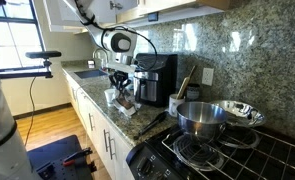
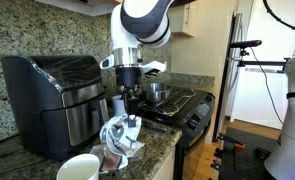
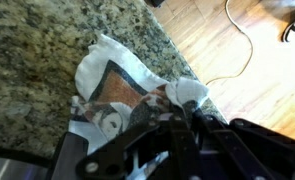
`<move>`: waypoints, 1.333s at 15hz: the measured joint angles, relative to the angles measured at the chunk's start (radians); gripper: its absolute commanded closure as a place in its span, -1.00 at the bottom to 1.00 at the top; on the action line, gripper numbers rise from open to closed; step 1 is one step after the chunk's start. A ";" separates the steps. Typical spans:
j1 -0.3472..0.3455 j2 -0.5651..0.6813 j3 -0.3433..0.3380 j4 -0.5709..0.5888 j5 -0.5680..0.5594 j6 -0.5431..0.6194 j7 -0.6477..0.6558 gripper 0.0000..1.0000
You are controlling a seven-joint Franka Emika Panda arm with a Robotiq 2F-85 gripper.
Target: Use the towel to wipe the countertop
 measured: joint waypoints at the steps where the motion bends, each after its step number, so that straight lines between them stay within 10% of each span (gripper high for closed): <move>1: 0.002 0.014 0.009 -0.014 0.012 0.029 -0.002 0.93; 10: 0.014 0.149 0.063 -0.079 0.028 0.253 -0.002 0.93; 11: 0.013 0.158 0.064 -0.079 0.028 0.260 -0.002 0.30; 20: 0.005 0.172 0.064 -0.079 0.006 0.264 0.001 -0.92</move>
